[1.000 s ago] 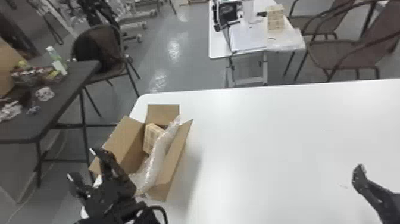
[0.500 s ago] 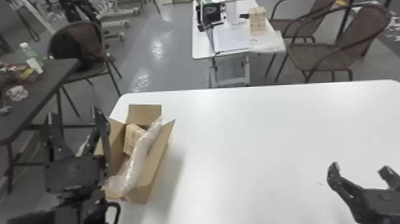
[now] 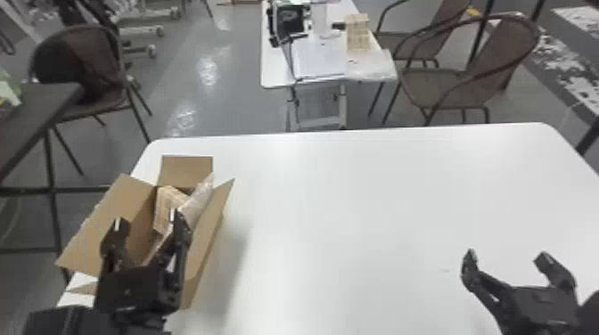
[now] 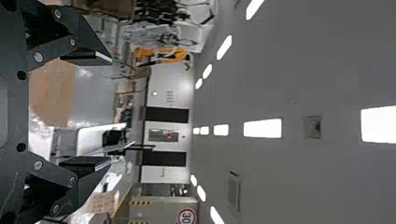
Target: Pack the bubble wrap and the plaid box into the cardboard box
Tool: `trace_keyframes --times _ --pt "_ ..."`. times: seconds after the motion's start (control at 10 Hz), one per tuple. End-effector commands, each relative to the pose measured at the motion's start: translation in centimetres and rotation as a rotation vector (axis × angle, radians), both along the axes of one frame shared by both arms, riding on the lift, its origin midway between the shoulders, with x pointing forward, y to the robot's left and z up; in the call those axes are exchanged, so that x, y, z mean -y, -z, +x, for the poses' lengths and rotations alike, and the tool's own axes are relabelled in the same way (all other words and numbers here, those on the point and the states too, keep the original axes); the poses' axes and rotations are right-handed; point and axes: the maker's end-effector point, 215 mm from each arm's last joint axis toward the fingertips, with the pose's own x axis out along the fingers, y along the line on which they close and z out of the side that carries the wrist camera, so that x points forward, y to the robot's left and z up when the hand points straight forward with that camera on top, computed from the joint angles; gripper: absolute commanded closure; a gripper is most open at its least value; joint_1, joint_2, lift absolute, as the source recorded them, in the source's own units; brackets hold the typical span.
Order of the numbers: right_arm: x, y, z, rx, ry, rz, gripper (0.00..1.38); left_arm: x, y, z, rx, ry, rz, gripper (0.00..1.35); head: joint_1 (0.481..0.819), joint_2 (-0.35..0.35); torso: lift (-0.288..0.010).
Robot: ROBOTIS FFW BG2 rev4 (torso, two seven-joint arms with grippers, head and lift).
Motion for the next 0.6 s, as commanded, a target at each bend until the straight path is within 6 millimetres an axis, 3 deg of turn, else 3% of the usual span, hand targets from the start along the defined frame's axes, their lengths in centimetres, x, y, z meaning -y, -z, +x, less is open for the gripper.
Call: trace_keyframes --times 0.0,0.3,0.5 --pt "0.6 1.0 -1.7 -0.05 0.007 -0.019 0.12 0.5 2.6 -1.0 -0.086 0.011 0.006 0.46 0.695 0.104 -0.098" --pt "1.3 2.1 -5.0 -0.107 0.043 -0.035 0.12 -0.6 6.7 -5.3 -0.224 -0.003 0.175 0.46 0.695 0.084 -0.098" --pt "0.9 3.0 -6.7 -0.156 0.03 -0.042 0.12 -1.6 11.9 -8.1 -0.386 0.062 0.235 0.44 0.695 0.103 -0.098"
